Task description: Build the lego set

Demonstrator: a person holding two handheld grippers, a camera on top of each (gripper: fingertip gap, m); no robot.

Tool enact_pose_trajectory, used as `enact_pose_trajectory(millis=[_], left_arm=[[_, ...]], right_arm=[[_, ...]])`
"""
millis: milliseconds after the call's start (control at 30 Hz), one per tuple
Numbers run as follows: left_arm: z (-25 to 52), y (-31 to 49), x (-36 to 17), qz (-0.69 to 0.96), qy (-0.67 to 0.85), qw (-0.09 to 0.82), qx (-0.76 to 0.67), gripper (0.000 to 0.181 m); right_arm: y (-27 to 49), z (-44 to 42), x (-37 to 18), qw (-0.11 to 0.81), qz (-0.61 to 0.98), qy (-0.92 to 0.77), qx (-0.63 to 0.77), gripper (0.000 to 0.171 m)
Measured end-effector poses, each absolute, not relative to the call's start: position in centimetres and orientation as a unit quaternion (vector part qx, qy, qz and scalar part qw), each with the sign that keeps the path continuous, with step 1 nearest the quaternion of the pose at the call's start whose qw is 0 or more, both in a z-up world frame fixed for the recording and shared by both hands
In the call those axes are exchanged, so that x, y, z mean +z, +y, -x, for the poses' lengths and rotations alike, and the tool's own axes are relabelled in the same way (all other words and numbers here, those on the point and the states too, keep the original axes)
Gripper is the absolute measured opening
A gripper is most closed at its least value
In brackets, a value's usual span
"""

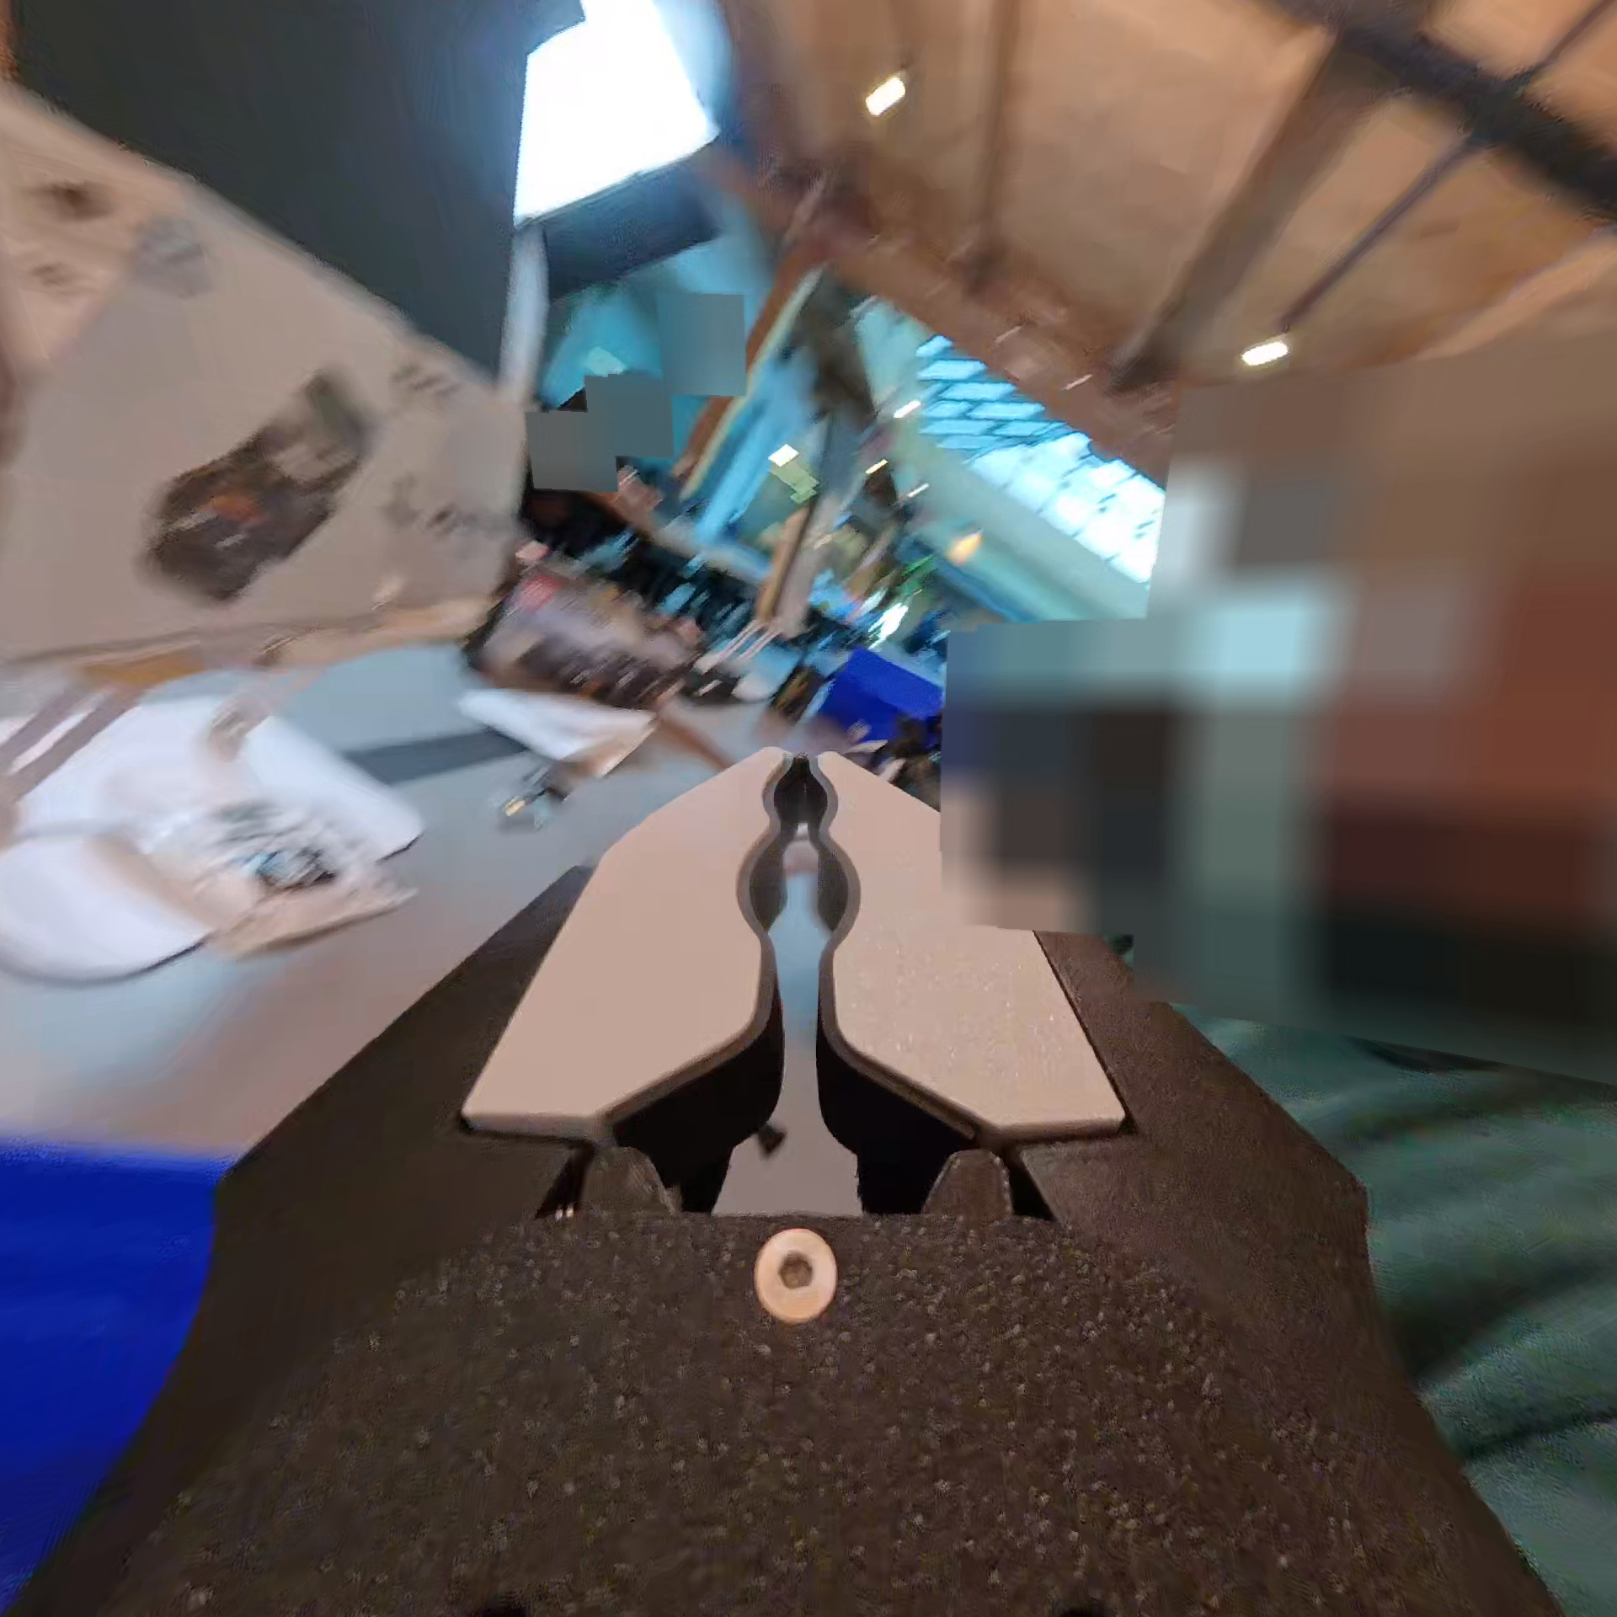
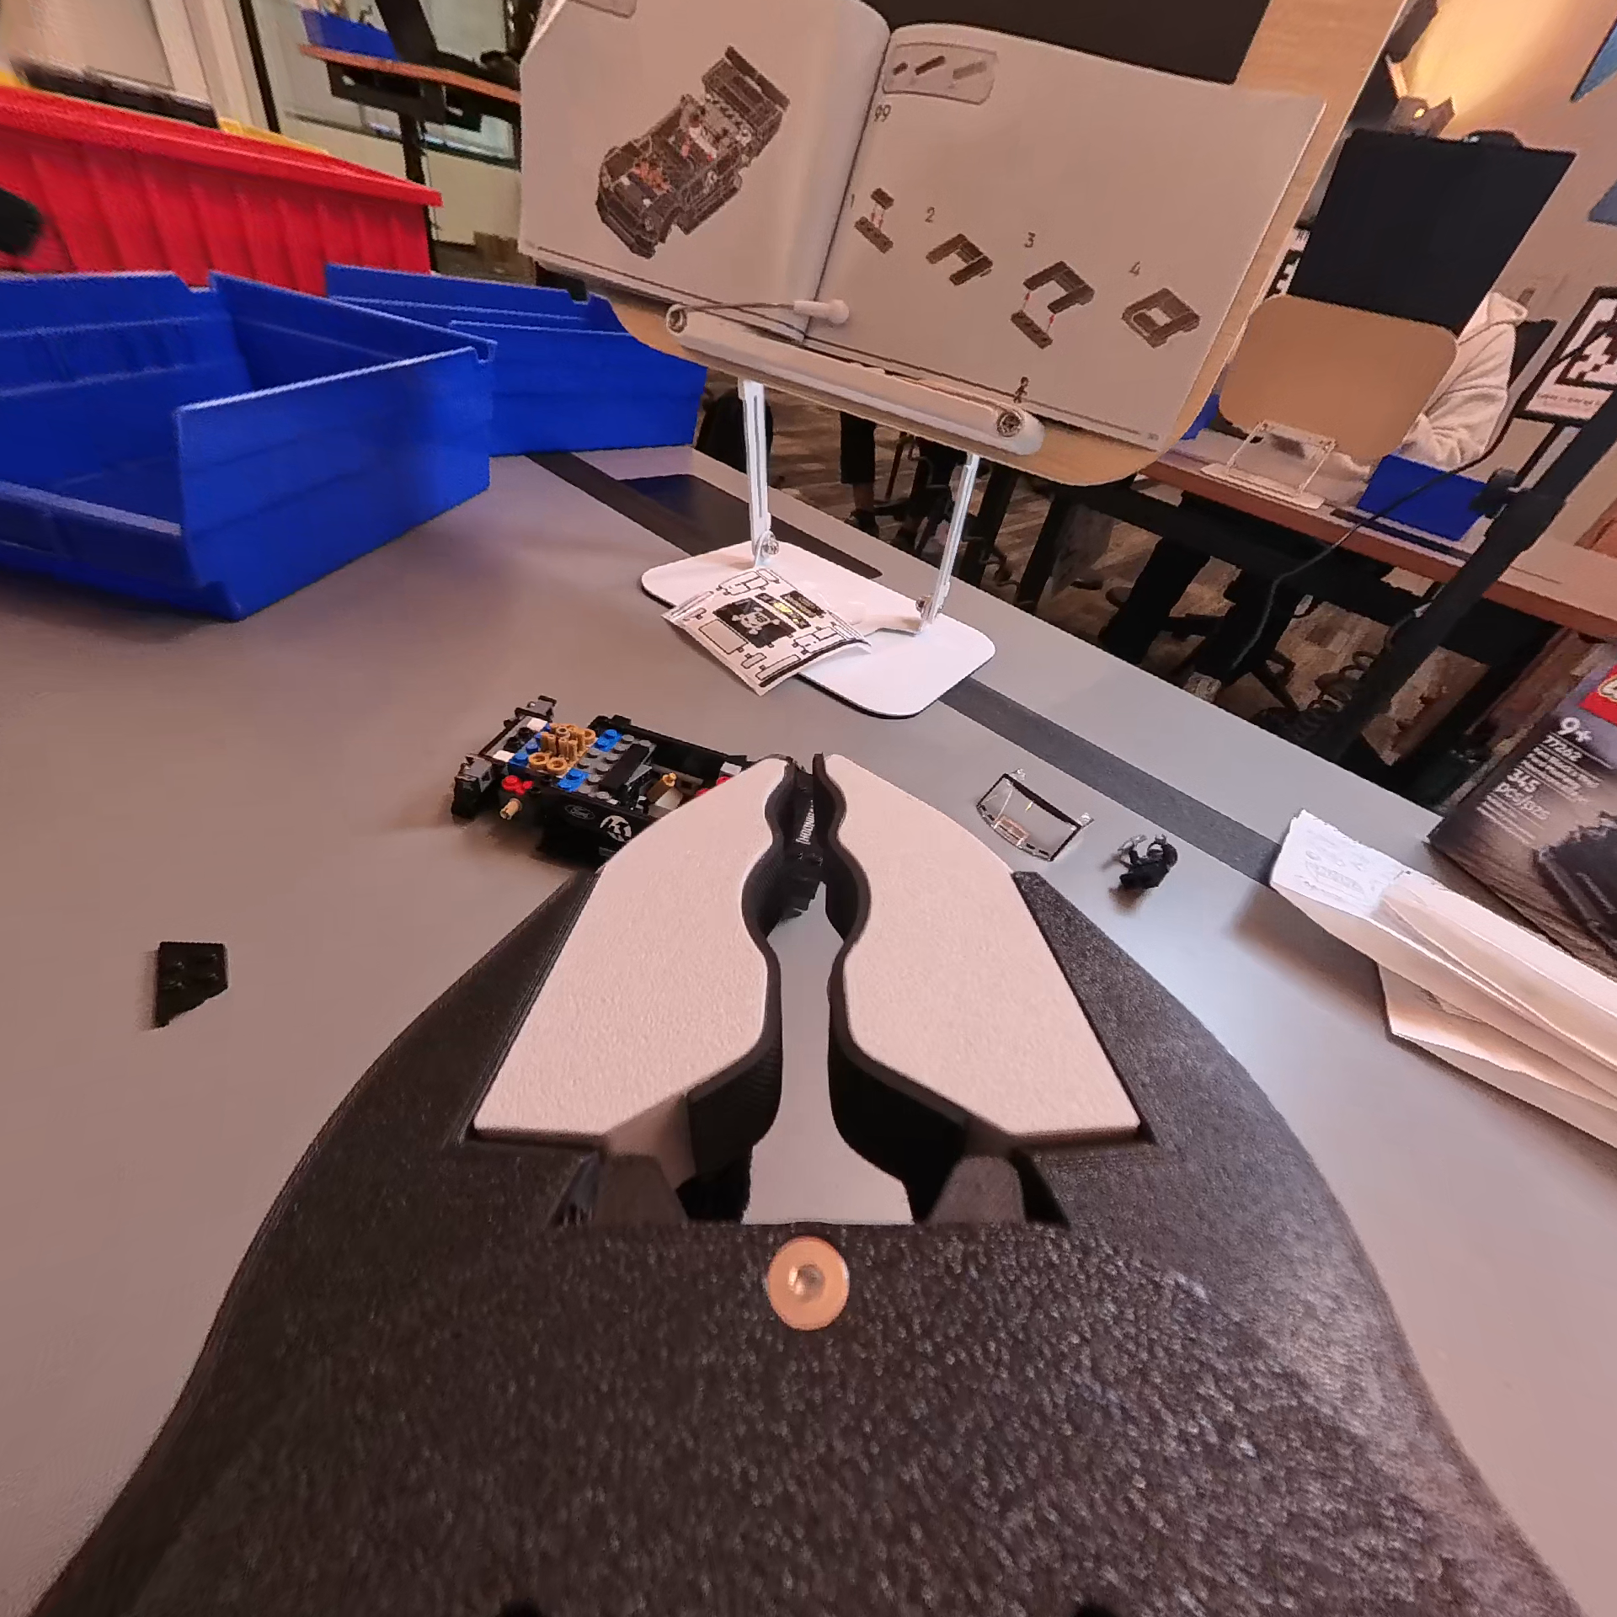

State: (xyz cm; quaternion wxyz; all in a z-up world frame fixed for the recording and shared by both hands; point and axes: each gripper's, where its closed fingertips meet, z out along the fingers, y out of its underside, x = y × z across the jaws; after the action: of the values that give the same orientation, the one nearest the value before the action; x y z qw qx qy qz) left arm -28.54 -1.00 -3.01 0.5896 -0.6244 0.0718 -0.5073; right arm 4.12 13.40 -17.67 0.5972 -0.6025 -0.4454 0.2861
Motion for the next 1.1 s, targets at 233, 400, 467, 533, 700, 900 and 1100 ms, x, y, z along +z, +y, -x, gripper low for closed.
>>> enact_pose_trajectory(millis=[233,400,467,533,700,900,1100], left_arm=[[23.0,-5.5,0.9,0.448,0.166,0.654,-0.587,0.001],[21.3,-5.5,0.8,0.398,0.181,0.650,-0.622,0.001],[21.3,-5.1,0.6,0.383,0.175,0.653,-0.629,0.002],[21.6,-5.0,0.3,0.366,0.170,0.656,-0.637,0.001],[22.2,-4.3,-0.5,0.342,0.146,0.662,-0.651,0.001],[21.5,-3.6,-1.8,0.338,0.135,0.648,-0.669,0.001],[20.4,-2.6,-3.2,0.344,0.123,0.633,-0.682,0.001]], right_arm=[[13.4,-4.0,-18.0,0.596,0.604,-0.451,0.279,0.003],[13.5,-4.1,-18.0,0.597,0.603,-0.450,0.277,0.003],[13.6,-4.3,-17.9,0.599,0.604,-0.448,0.277,0.003],[13.7,-4.4,-17.8,0.602,0.603,-0.444,0.276,0.003],[13.8,-4.4,-17.7,0.605,0.603,-0.440,0.279,0.003],[12.9,-3.5,-17.9,0.604,0.591,-0.450,0.290,0.003],[11.2,-1.9,-18.1,0.596,0.574,-0.473,0.302,0.004]])
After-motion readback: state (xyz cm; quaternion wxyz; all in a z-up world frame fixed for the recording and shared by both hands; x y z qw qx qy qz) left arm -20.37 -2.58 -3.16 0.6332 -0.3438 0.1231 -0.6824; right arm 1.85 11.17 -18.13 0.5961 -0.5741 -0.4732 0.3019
